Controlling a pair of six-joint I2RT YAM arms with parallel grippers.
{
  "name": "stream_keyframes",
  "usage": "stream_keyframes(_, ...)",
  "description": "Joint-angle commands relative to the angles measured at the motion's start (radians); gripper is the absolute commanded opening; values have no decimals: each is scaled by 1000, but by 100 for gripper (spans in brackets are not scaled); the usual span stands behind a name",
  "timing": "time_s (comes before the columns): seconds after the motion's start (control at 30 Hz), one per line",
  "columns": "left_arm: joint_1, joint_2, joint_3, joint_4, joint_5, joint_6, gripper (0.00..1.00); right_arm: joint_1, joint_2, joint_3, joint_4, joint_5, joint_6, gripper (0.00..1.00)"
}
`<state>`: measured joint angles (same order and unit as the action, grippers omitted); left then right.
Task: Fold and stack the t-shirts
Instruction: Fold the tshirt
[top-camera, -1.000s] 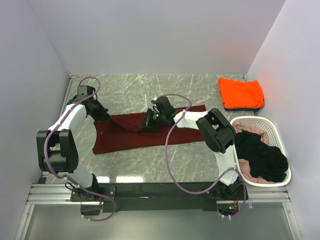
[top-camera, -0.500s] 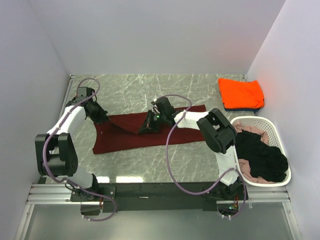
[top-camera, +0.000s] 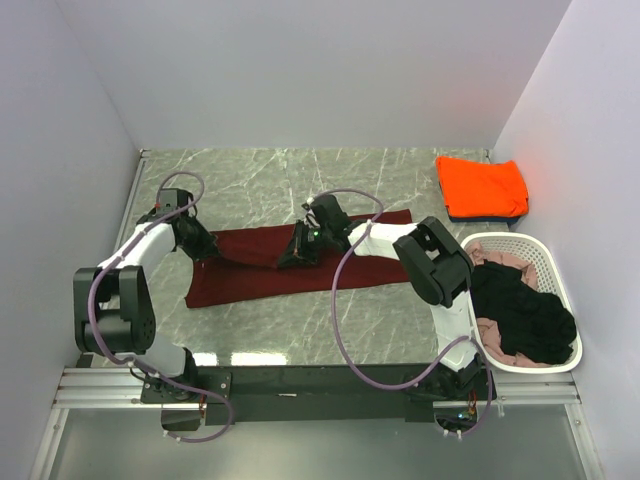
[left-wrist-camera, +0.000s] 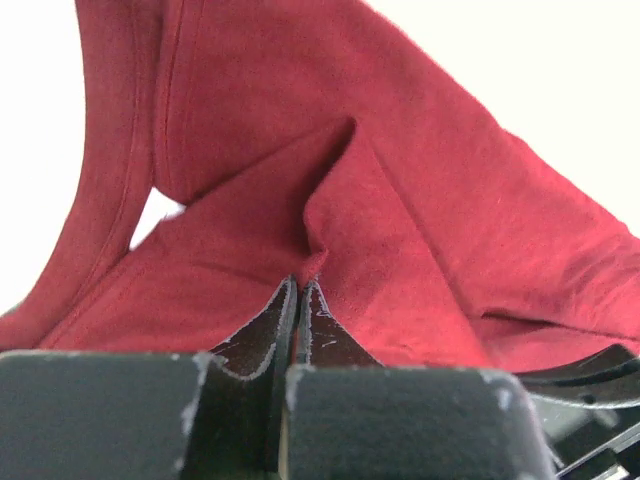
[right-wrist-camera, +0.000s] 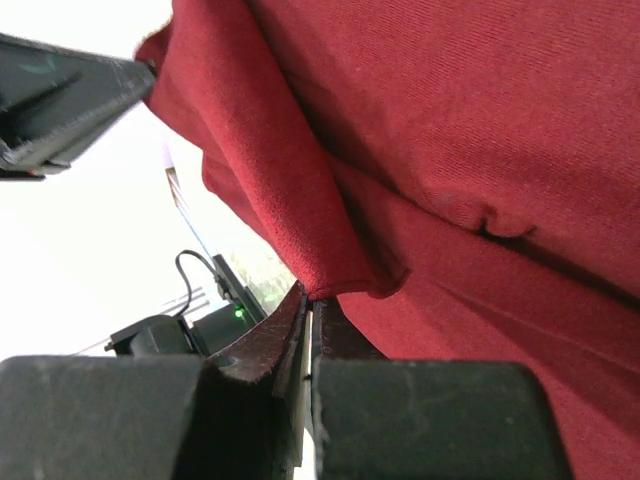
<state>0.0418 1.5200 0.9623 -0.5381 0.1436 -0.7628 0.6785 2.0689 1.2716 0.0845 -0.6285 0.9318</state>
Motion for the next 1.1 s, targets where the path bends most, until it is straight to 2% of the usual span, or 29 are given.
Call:
stream_keyframes(0.0,-2,28,-3,108,-21,13,1,10,19,35,5,6,-30,4)
stream_keyframes(0.2,-3,78,6,136,-21,17,3,15,-7,41,-57,41,-80,17)
stream_keyframes(0.3,-6,91,12,132,-21,23,11,15,-32,45,-101,75,-109,23)
stream_keyframes(0.33,-6,89,6,129,-24,20,18,13,-39,46,-130,85,-128,24)
stream_keyframes(0.47,-6,7,-5,119,-44,5,30,13,-122,45,-204,179,-180,32)
stream_keyframes(0.63,-8,-78,44,57,-90,16,50,15,-187,75,-255,219,-243,36)
stream_keyframes(0.67,-8,-99,53,49,-91,19,51,13,-196,80,-244,204,-243,36)
stream_keyframes(0.73,-23,-118,67,44,-79,26,49,15,-193,87,-183,126,-225,36)
stream_keyframes(0.8,-36,-127,63,58,-55,31,37,19,-167,110,-132,70,-202,36)
stream_keyframes(0.83,-68,-127,56,72,-14,31,28,24,-152,138,-99,23,-182,36)
stream_keyframes(0.93,-106,-90,27,122,25,13,17,39,-83,188,-42,-20,-150,36)
stream_keyframes(1.07,-112,9,4,211,40,-21,8,43,20,225,32,-89,-107,36)
